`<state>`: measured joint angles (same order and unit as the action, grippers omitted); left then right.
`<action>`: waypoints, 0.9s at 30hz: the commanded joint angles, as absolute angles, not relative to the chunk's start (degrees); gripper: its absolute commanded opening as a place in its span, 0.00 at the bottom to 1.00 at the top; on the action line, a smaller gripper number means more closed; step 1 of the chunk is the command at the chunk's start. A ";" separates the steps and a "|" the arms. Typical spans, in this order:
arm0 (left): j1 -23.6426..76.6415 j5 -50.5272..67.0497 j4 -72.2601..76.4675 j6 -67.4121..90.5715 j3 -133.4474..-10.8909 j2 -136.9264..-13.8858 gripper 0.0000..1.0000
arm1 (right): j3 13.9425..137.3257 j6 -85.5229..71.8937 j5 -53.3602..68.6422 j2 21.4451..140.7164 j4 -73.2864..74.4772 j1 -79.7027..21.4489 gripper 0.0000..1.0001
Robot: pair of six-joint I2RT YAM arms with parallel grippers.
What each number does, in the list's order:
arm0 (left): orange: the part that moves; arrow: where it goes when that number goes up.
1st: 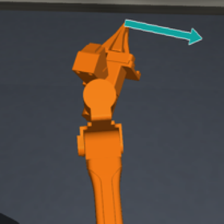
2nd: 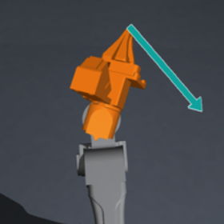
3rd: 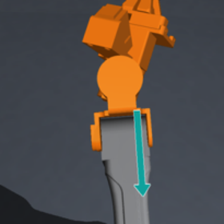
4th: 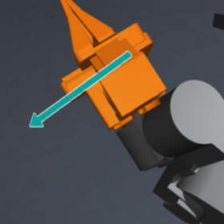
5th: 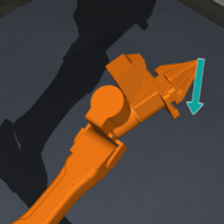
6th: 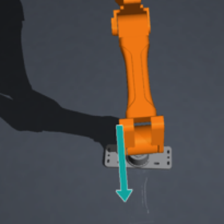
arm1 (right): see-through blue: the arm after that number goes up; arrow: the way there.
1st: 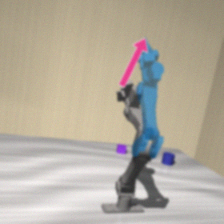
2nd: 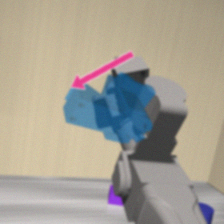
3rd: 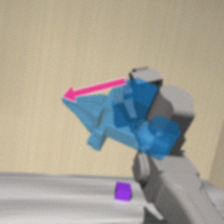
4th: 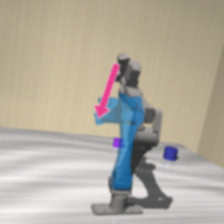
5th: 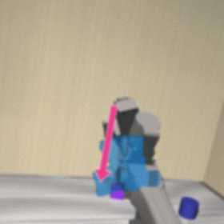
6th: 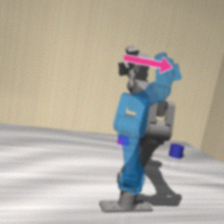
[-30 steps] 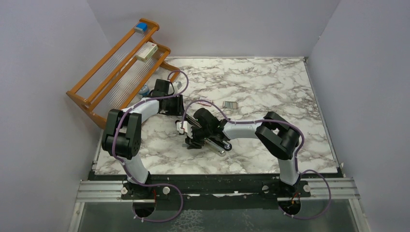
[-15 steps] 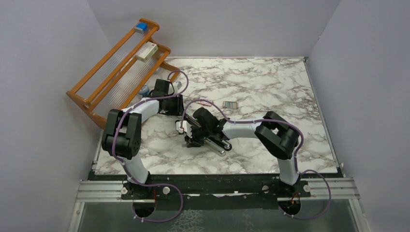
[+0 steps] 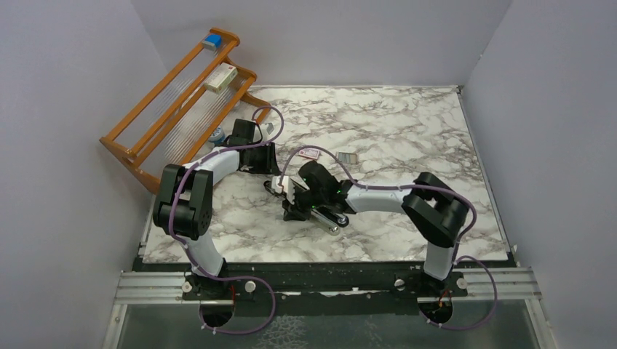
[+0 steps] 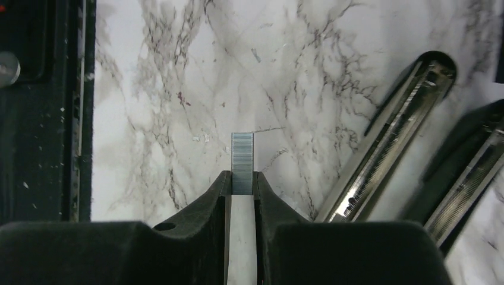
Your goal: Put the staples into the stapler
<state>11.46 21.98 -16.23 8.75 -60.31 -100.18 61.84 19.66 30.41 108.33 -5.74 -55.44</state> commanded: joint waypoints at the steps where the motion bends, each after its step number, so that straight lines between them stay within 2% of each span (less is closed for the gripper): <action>1: 11.34 19.36 -18.44 7.75 -60.78 -100.28 0.39 | 57.86 11.85 24.94 100.22 -11.27 -55.34 0.19; 14: 11.34 19.92 -18.44 7.98 -60.82 -100.70 0.39 | 46.79 7.92 2.67 84.30 -1.07 -51.19 0.16; 27: 11.34 19.79 -18.46 7.94 -60.74 -100.55 0.39 | 45.45 2.85 4.70 83.23 2.83 -48.13 0.16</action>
